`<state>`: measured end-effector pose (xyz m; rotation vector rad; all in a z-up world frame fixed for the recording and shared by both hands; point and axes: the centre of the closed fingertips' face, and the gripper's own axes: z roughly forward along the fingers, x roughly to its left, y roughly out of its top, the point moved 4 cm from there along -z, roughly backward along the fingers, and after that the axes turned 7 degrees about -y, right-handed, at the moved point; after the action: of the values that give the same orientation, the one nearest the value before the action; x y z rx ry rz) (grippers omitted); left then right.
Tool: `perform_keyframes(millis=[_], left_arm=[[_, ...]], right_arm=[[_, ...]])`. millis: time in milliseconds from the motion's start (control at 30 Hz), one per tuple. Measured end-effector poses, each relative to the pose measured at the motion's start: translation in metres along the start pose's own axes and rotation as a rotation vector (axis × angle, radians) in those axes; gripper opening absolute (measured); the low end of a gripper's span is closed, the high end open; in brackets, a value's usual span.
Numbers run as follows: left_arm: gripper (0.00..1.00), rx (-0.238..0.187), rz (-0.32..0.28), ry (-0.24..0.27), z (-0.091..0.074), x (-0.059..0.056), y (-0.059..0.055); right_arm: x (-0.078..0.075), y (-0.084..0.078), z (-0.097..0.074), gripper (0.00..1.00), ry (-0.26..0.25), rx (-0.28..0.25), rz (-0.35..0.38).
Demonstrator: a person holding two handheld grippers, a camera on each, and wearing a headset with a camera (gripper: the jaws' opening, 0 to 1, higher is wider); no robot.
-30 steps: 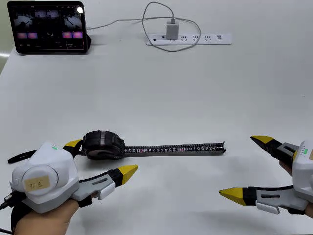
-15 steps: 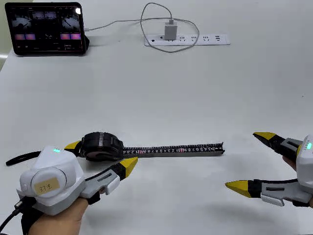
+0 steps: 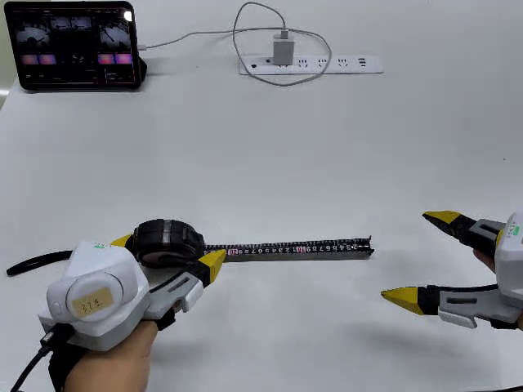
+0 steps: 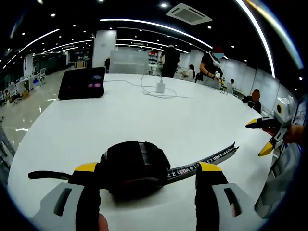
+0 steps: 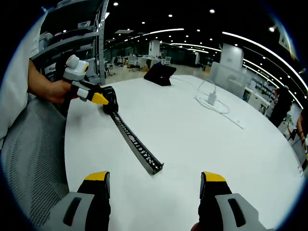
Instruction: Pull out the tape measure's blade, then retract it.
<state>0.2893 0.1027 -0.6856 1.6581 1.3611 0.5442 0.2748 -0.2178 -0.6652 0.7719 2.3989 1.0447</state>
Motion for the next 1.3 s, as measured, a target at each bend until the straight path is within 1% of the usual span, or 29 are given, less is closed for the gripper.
perform_keyframes(millis=[100, 233, 300, 333, 367, 433, 567, 600, 633, 767, 867, 1100, 1300], left_arm=[[0.75, 0.009, 0.017, 0.028, 0.001, 0.002, -0.001], [0.72, 0.005, -0.009, 0.051, 0.002, 0.005, -0.001], [0.69, 0.01, -0.004, 0.063, 0.002, 0.007, -0.001], [0.68, 0.007, -0.01, 0.068, 0.002, 0.008, -0.001], [0.66, 0.002, -0.028, 0.072, 0.002, 0.01, 0.0], [0.65, -0.011, -0.069, 0.077, 0.002, 0.012, 0.001], [0.63, 0.0, -0.055, 0.088, 0.003, 0.013, 0.0], [0.62, 0.0, -0.057, 0.09, 0.003, 0.013, 0.0], [0.62, -0.006, -0.072, 0.094, 0.004, 0.015, 0.0], [0.61, -0.002, -0.076, 0.099, 0.005, 0.015, 0.0], [0.61, -0.005, -0.091, 0.105, 0.005, 0.015, 0.0], [0.6, 0.003, -0.087, 0.113, 0.007, 0.016, -0.002], [0.6, 0.01, -0.086, 0.111, 0.007, 0.016, -0.002]], right_arm=[[0.0, 0.0, 0.001, 0.74, 0.003, 0.003, -0.004], [-0.001, 0.0, 0.002, 0.73, 0.004, 0.004, -0.005], [-0.001, 0.001, 0.003, 0.73, 0.007, 0.004, -0.004], [-0.001, 0.001, 0.003, 0.73, 0.007, 0.003, -0.003], [-0.001, 0.002, 0.004, 0.73, 0.006, 0.003, -0.005], [-0.002, 0.002, 0.004, 0.73, 0.005, 0.003, -0.005], [-0.003, 0.003, 0.006, 0.73, 0.004, 0.001, -0.008], [-0.003, 0.003, 0.006, 0.73, 0.005, 0.0, -0.006], [-0.003, 0.004, 0.006, 0.73, 0.004, 0.0, -0.008], [-0.004, 0.003, 0.006, 0.73, 0.004, 0.002, -0.009], [-0.004, 0.003, 0.007, 0.72, 0.005, 0.004, -0.014], [-0.005, 0.003, 0.008, 0.72, 0.007, 0.004, -0.018], [-0.006, 0.003, 0.009, 0.69, 0.016, 0.012, -0.031]])
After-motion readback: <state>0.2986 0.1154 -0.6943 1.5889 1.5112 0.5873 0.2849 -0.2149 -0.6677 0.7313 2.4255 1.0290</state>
